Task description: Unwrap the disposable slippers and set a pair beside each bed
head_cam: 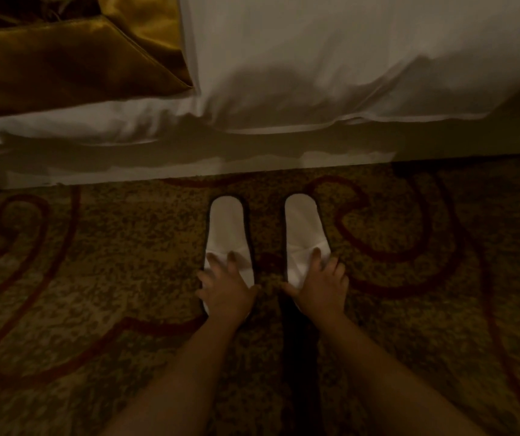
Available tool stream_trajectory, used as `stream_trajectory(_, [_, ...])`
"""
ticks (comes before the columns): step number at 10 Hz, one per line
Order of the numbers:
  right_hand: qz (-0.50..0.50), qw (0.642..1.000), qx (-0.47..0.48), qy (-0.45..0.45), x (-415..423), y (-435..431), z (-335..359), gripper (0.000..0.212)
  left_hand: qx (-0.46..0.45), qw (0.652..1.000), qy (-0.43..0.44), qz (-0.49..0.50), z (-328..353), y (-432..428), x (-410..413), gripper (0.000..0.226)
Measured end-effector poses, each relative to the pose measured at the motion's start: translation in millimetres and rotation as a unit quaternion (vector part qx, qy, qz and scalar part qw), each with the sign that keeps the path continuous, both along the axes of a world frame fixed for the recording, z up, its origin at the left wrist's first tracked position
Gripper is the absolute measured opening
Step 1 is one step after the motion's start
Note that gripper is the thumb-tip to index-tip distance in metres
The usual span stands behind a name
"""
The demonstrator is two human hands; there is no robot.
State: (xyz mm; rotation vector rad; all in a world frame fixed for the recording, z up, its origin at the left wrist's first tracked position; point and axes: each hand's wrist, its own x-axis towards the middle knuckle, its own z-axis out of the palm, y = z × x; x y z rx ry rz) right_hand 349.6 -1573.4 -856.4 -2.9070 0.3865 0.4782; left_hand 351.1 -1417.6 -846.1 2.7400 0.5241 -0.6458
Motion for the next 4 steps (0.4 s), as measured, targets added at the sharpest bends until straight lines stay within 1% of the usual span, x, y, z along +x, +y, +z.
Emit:
stream_trajectory(1, [-0.007, 1.000, 0.007, 0.021, 4, 2, 4, 0.106, 0.003, 1.000, 0.020, -0.006, 4, 0, 2, 0.088])
stream_trajectory(2, [-0.016, 0.998, 0.032, 0.059, 8, -2, 25, 0.107, 0.016, 0.998, 0.047, -0.042, 26, 6, 4, 0.085])
stream_trajectory(3, [-0.011, 0.995, 0.059, 0.078, 18, -10, 82, 0.100, 0.014, 0.996, 0.066, -0.058, 87, 16, 15, 0.077])
stream_trajectory(4, [0.004, 0.990, 0.089, 0.113, 24, -18, 167, 0.096, -0.004, 0.996, 0.031, -0.084, 173, 14, 25, 0.074])
